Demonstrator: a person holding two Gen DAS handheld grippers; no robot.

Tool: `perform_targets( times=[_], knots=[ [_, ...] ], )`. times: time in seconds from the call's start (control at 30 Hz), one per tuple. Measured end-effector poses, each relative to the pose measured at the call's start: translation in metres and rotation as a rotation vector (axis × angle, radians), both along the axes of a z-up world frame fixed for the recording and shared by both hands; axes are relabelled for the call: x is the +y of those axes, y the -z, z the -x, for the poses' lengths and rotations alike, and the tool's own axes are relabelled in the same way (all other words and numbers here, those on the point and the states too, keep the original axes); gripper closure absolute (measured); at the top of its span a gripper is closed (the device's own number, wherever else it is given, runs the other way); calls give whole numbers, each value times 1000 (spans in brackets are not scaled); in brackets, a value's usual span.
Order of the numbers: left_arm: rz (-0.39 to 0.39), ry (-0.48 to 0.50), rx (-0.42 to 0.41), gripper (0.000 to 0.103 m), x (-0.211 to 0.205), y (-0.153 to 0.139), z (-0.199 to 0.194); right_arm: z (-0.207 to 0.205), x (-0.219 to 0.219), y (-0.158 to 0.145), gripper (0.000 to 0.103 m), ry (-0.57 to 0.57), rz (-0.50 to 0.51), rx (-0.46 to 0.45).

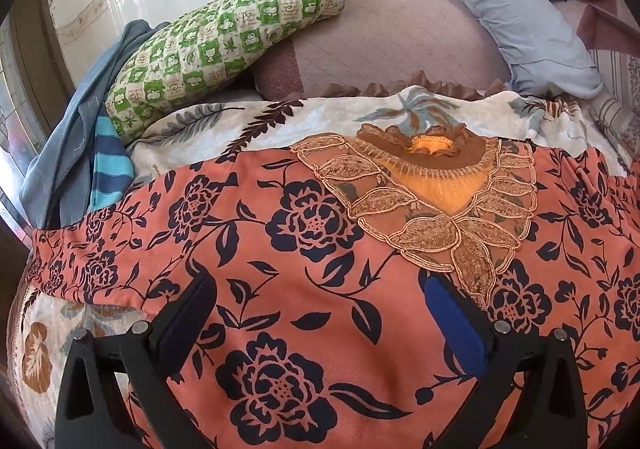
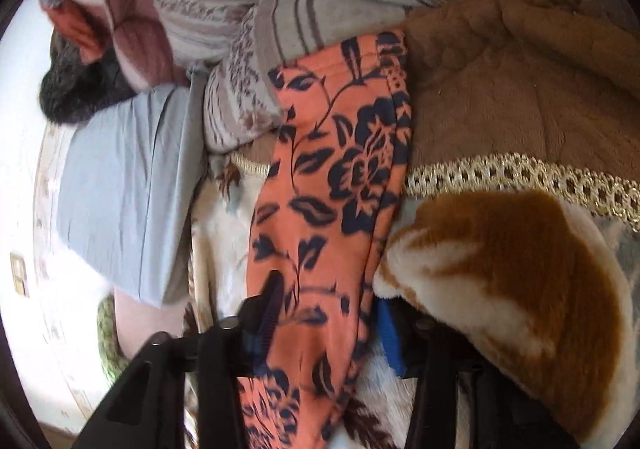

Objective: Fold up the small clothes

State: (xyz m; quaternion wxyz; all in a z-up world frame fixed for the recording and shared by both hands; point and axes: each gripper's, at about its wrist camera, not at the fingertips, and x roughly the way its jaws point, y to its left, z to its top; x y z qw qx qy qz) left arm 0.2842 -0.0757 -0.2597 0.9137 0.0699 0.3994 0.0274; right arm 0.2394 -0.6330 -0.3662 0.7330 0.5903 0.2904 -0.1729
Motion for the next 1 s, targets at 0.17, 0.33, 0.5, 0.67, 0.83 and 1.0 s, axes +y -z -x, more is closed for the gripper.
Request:
perform_targets(
  times=[0.17,0.33,0.5,0.67,0.83,1.0],
  knots=[
    [39,-26,-3,0,11,-6,-1,-3,9,-27,96,-3,94,-57],
    [78,-72,-29,0,29,-17,1,-12,49,-90,96,-114,184,-239],
    [121,-146,-61,0,61,-29,5,-34,136,-154,96,-326,226,-378],
    [142,-234,-93,0,105,-39,12,-64,284,-193,96,-647,365,-389],
    [150,-343,-111,0,155,-37,24,-67,476,-157,92,-1104,601,-182],
    [208,-430,-83,0,193,-28,27,-33,597,-83,92,-1348,860,19]
  ],
)
